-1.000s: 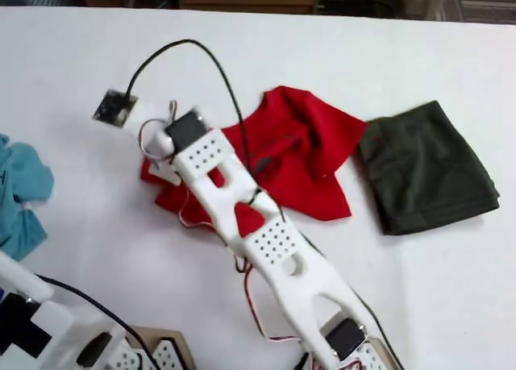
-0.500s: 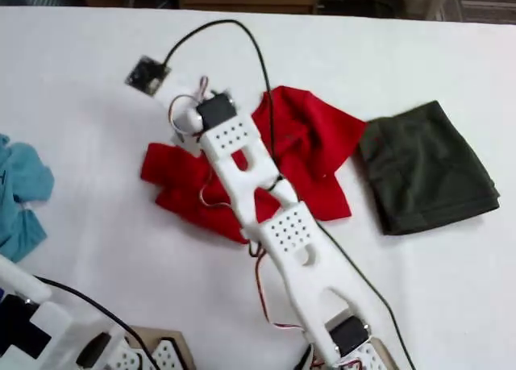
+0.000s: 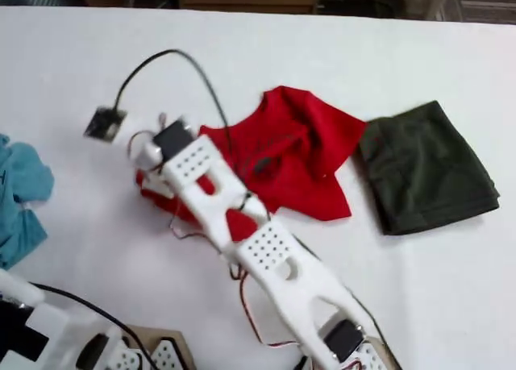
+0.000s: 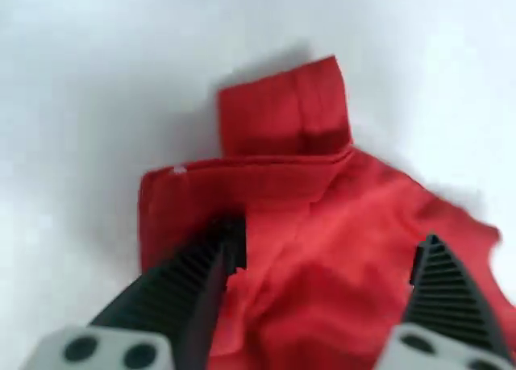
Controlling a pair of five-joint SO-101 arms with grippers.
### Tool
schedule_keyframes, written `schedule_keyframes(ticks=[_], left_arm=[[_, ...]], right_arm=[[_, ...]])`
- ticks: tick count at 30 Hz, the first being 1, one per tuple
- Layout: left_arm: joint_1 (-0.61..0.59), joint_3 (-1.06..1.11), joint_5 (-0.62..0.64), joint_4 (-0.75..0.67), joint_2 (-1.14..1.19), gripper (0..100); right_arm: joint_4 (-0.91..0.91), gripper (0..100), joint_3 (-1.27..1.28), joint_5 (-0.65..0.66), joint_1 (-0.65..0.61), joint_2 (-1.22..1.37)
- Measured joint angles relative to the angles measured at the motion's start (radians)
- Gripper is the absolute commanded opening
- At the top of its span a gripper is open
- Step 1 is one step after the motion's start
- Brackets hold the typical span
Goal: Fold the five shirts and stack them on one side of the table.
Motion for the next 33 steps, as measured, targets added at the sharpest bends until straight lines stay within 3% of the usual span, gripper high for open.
schedule_keyframes(ticks=[7,27,30,33], left_arm=[[-0.170,0.000,0.083,-0.097,0.000,28],[-0.143,0.000,0.083,-0.106,0.000,28],[-0.143,0.000,0.083,-0.106,0.000,28],[-0.143,0.000,0.083,-0.106,0.000,28]], right_arm=[[0.000,33.0,-0.043,0.000,-0.006,-0.008],[0.000,32.8,0.058,0.000,-0.098,-0.020],[0.000,23.8,0.126,0.000,-0.089,-0.009],[0.000,2.2,0.146,0.000,-0.051,-0.009]])
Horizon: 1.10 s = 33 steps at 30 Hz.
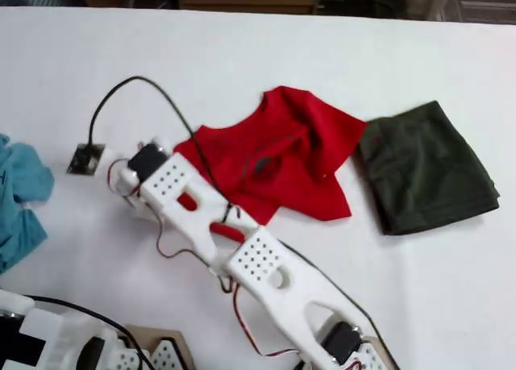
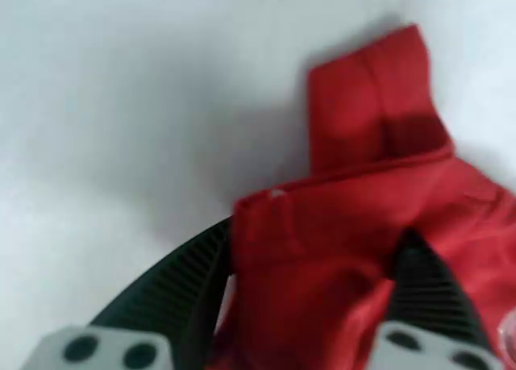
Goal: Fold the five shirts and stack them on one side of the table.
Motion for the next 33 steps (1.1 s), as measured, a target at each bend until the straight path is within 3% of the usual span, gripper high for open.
schedule_keyframes(ticks=[7,12,17,22,27,33], left_arm=[[0.008,0.000,0.000,0.000,0.000,28],[0.035,0.000,0.000,0.002,0.000,28],[0.103,0.000,0.000,0.055,0.000,28],[0.167,0.000,0.000,0.078,0.000,28],[0.184,0.000,0.000,0.083,0.000,28],[0.192,0.000,0.000,0.091,0.000,28]], right_arm=[[0.000,2.1,-0.186,-0.003,0.170,-0.005],[-0.011,2.1,-0.193,-0.003,0.252,-0.181],[-0.097,2.1,-0.195,-0.003,0.235,-0.456],[-0.207,2.1,-0.207,-0.003,0.140,-0.637],[-0.226,2.2,-0.212,-0.003,0.091,-0.746],[-0.204,2.2,-0.123,-0.003,0.120,-0.755]])
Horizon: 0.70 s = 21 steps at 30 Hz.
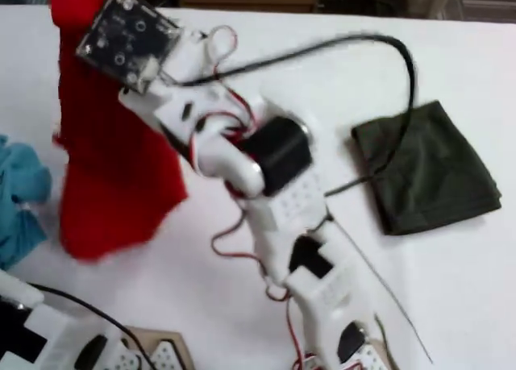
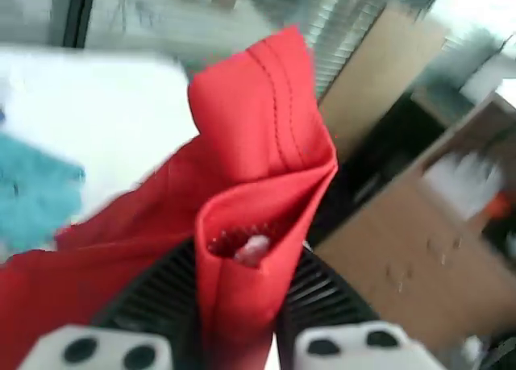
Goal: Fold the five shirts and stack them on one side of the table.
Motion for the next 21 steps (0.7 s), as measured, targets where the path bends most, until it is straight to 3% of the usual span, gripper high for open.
schedule_keyframes(ticks=[12,14,19,21], left_arm=[[0.005,0.000,0.000,0.041,0.000,28],[0.006,0.000,0.000,0.041,0.000,28],[0.009,0.000,0.000,0.041,0.000,28],[0.009,0.000,0.000,0.041,0.000,28]], right_arm=[[0.158,3.6,0.196,0.000,0.083,0.430],[0.176,10.1,0.198,0.000,0.086,0.502],[0.204,39.0,0.204,0.000,0.069,0.575],[0.204,42.4,0.193,0.011,0.072,0.574]])
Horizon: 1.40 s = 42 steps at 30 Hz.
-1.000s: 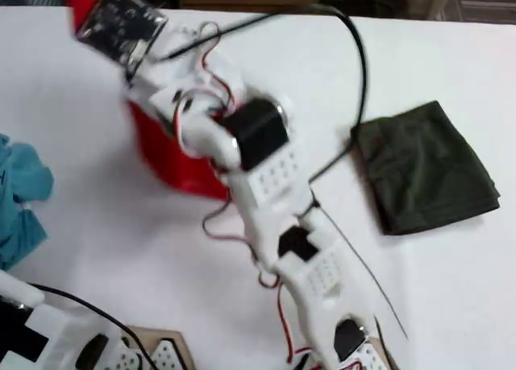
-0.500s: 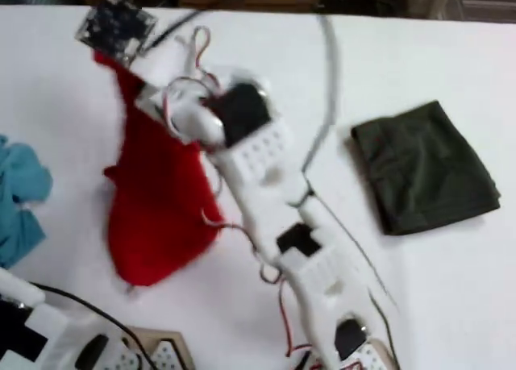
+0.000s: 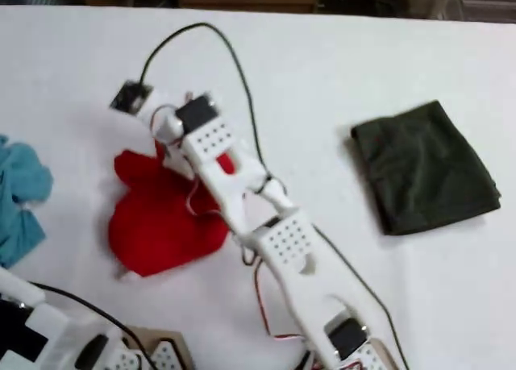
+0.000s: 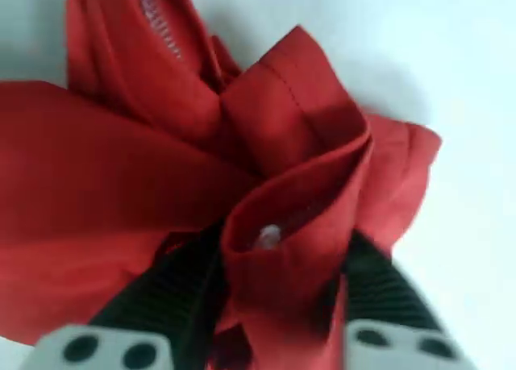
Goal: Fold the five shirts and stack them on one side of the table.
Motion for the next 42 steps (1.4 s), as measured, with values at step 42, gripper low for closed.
schedule_keyframes(ticks=[42], left_arm=[[1.244,0.212,-0.273,-0.069,0.055,28]], right_arm=[[0.000,36.1,-0.281,0.133,0.850,-0.095]])
